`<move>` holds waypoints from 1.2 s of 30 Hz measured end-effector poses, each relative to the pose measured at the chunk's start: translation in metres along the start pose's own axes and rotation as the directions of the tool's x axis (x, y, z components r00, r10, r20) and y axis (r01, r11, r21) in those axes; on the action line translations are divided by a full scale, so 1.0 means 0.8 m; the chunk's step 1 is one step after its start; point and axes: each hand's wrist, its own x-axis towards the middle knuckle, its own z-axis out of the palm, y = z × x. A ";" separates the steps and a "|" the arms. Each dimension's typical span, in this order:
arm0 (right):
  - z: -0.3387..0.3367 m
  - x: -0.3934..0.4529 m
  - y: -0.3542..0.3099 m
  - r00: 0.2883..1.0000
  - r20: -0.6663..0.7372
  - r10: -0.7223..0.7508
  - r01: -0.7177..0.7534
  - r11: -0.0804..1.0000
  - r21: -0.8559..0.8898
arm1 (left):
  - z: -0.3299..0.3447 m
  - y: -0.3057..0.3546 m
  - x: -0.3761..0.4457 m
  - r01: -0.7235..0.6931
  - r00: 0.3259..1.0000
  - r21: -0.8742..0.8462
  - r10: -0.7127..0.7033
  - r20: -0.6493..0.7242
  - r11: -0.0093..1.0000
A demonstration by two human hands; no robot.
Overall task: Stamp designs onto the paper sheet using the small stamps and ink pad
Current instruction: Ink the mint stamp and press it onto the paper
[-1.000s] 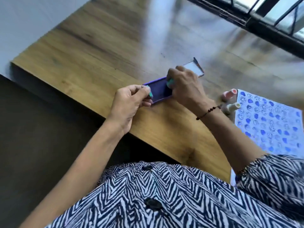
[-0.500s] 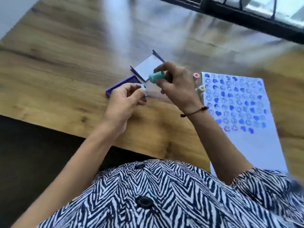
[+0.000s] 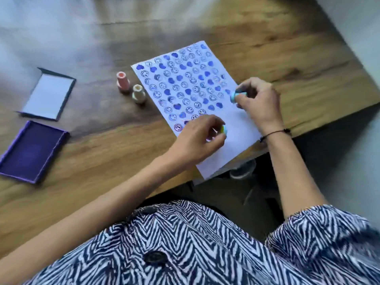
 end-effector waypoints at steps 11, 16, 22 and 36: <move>0.020 0.013 -0.007 0.960 0.164 -0.228 0.276 0.878 -0.391 | 0.011 -0.021 0.009 -0.044 0.997 0.195 0.029 0.076 0.980; 0.021 0.014 -0.012 0.958 0.186 -0.217 0.277 0.866 -0.416 | 0.005 -0.021 0.010 -0.032 0.994 0.181 0.011 0.113 0.983; 0.031 0.012 -0.015 0.937 0.247 -0.246 0.346 0.748 -0.567 | 0.002 -0.022 0.014 -0.014 0.989 0.165 -0.010 0.145 0.986; 0.030 0.031 -0.012 0.870 0.402 -0.285 0.470 0.726 -0.502 | 0.007 -0.027 0.015 0.005 0.997 0.145 -0.015 0.070 0.989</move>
